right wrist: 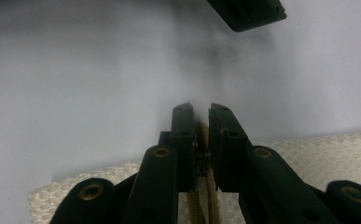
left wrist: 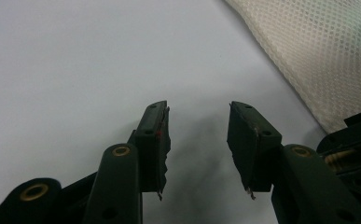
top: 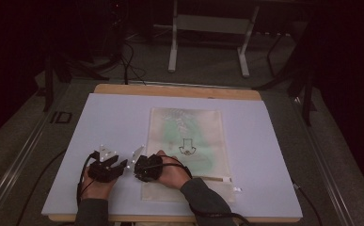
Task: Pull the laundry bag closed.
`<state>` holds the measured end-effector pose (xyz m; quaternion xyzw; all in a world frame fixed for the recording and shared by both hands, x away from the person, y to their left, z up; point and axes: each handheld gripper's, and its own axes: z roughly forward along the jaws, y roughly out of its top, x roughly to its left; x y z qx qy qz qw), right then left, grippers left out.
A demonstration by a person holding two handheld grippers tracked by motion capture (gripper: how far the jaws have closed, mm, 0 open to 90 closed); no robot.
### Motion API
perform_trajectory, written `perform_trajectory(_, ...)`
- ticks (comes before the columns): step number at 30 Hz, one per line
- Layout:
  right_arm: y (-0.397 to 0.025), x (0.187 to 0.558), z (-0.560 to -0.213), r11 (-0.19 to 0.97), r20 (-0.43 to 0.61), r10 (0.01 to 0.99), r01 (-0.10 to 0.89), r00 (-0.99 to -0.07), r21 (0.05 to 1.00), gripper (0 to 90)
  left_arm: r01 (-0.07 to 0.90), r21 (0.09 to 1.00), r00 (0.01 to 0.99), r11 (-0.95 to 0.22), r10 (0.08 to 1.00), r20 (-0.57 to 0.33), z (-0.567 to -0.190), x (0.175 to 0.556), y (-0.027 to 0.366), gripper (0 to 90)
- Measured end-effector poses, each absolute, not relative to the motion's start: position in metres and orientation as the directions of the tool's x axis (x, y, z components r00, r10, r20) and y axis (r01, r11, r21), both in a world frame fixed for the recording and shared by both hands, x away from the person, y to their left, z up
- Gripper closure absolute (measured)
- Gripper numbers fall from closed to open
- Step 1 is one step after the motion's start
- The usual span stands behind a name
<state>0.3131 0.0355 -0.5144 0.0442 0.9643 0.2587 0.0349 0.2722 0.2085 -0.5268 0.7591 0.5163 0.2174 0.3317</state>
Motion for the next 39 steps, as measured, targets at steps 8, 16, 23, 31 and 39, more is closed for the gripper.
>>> perform_trajectory(8, 0.027, 0.316, -0.512, 0.815, 0.009, 0.118, 0.102, -0.993, 0.571, 81.1, 0.64, 0.726, 0.375, -0.251, 0.927, -0.011, -0.527, 0.272, 0.208, 57.7)
perform_trajectory(16, 0.019, 0.313, -0.503, 0.798, -0.005, 0.121, 0.094, -0.993, 0.596, 81.3, 0.64, 0.727, 0.376, -0.249, 0.927, -0.014, -0.527, 0.272, 0.208, 57.6)
perform_trajectory(23, 0.002, 0.312, -0.498, 0.803, -0.011, 0.116, 0.087, -0.993, 0.59, 81.2, 0.64, 0.728, 0.375, -0.247, 0.927, -0.015, -0.527, 0.272, 0.208, 57.0)
perform_trajectory(31, -0.005, 0.316, -0.504, 0.823, 0.005, 0.109, 0.093, -0.994, 0.56, 80.4, 0.637, 0.729, 0.384, -0.25, 0.923, -0.018, -0.526, 0.272, 0.207, 57.4)
perform_trajectory(39, -0.001, 0.323, -0.51, 0.835, 0.06, 0.119, 0.133, -0.991, 0.534, 79.8, 0.636, 0.729, 0.395, -0.253, 0.918, -0.026, -0.526, 0.271, 0.206, 58.0)
